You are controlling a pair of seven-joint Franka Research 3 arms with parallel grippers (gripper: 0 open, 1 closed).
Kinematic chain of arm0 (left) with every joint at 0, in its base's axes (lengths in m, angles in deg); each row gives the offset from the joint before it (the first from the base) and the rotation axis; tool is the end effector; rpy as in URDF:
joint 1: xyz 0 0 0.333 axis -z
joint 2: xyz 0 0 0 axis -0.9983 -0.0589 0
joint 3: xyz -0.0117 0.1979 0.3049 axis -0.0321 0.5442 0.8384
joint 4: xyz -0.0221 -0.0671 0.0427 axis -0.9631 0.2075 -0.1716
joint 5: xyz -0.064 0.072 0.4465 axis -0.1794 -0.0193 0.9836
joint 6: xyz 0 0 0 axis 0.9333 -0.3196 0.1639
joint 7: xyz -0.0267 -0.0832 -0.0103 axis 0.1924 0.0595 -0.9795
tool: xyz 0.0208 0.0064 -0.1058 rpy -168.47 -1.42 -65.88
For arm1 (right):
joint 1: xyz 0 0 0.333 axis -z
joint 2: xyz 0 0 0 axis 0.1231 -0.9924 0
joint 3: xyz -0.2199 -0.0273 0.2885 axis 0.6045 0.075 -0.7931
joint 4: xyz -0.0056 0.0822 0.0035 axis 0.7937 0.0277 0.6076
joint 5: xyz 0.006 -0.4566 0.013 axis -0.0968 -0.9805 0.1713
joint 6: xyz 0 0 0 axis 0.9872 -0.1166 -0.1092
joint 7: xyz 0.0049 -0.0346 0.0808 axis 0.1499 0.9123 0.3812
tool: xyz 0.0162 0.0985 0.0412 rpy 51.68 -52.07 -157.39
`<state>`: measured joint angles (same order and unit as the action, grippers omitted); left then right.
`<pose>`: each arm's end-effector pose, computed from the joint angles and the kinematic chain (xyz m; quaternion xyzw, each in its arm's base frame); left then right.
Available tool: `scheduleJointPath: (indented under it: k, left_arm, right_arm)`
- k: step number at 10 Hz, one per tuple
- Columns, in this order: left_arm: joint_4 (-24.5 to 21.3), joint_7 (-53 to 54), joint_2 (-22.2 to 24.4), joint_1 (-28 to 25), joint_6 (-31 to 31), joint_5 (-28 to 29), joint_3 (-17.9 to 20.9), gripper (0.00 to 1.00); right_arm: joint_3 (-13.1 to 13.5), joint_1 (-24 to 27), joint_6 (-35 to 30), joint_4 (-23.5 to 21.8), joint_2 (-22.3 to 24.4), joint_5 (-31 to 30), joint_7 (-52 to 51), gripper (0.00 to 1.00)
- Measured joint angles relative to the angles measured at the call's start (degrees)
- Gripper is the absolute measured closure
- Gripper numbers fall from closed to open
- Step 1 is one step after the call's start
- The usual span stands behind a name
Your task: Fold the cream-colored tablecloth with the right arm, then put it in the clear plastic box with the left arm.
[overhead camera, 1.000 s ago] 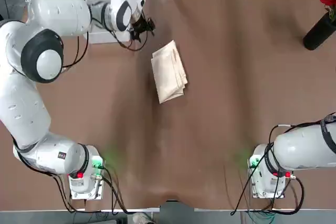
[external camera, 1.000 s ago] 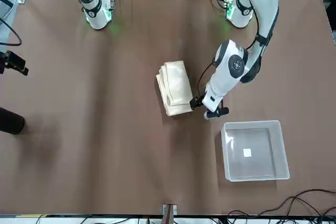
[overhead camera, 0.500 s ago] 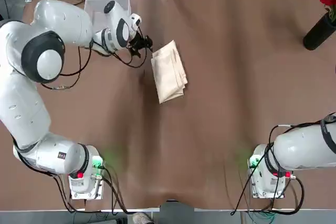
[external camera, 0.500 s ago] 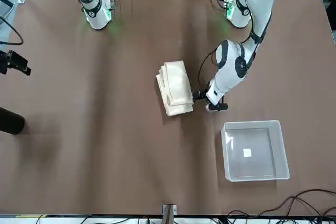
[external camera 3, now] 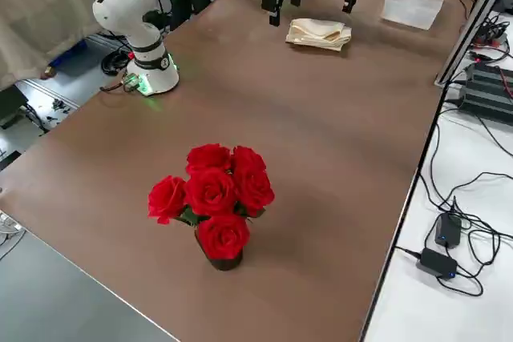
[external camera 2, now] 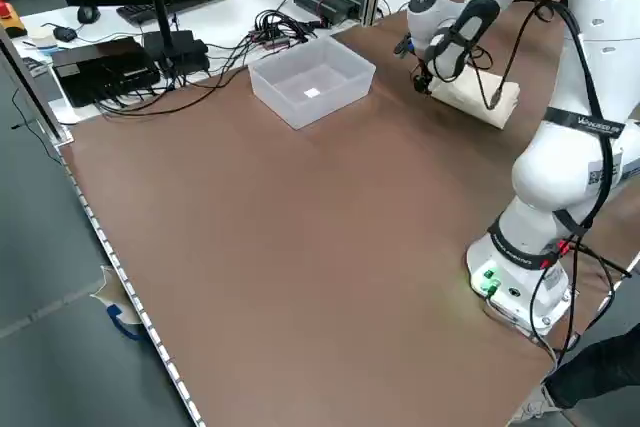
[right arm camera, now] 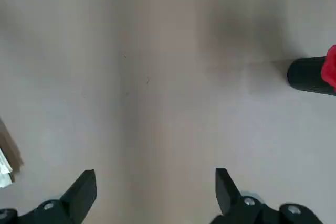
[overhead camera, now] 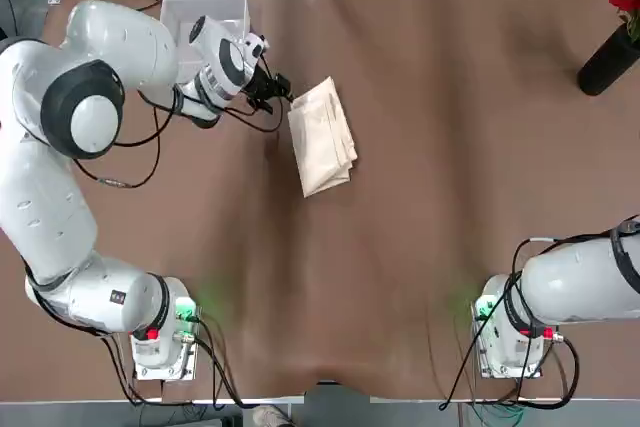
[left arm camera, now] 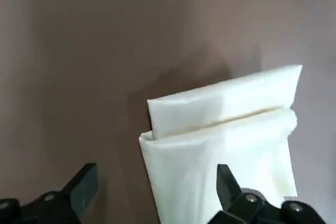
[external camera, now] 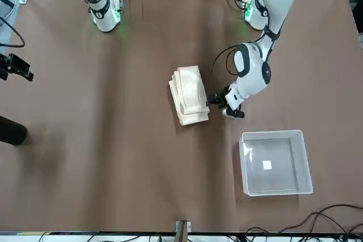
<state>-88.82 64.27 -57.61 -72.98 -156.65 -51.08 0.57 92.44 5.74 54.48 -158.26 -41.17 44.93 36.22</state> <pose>0.5430 -0.3012 0.1930 0.9563 0.0087 0.0051 0.2922 0.6354 -0.0535 0.6847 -0.9996 0.0270 0.0040 0.0010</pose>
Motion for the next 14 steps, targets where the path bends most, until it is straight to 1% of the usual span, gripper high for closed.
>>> scheduleJointPath:
  k: [3,4,5,7,9,11,12,14]
  left_arm:
    - [-1.0,11.2,-1.0,0.7,0.0,-13.9,0.0,0.00]
    - [-1.1,14.0,-1.7,1.2,0.0,-17.2,0.0,0.00]
    - [-1.1,15.5,-2.5,1.6,0.0,-19.1,0.0,0.00]
    - [-1.0,17.1,-3.5,2.0,0.0,-20.8,0.0,0.00]
    - [-0.4,18.5,-4.8,2.1,0.0,-22.4,0.0,0.00]
    - [0.3,19.6,-5.4,2.1,0.0,-24.3,-0.1,0.00]
    - [1.2,19.6,-6.0,2.2,0.0,-24.9,-0.1,0.00]
    - [3.2,19.6,-7.3,2.4,-0.2,-25.5,-0.2,0.00]
  right_arm:
    - [0.1,0.0,0.2,0.0,0.0,0.0,0.0,0.00]
    - [0.1,0.0,0.2,0.0,0.1,0.0,0.0,0.00]
    - [0.1,0.0,0.3,0.0,0.2,0.0,0.0,0.00]
    - [0.3,0.0,2.9,-0.9,1.4,0.0,0.0,0.00]
    - [0.2,0.0,6.1,-5.0,5.5,0.0,-0.5,0.00]
    - [-0.2,-0.1,6.8,-6.3,7.3,0.0,0.5,0.00]
    - [-0.8,0.1,6.9,-6.4,7.5,0.0,1.1,0.00]
    - [-3.6,1.8,7.2,-6.8,7.5,0.0,1.6,0.00]
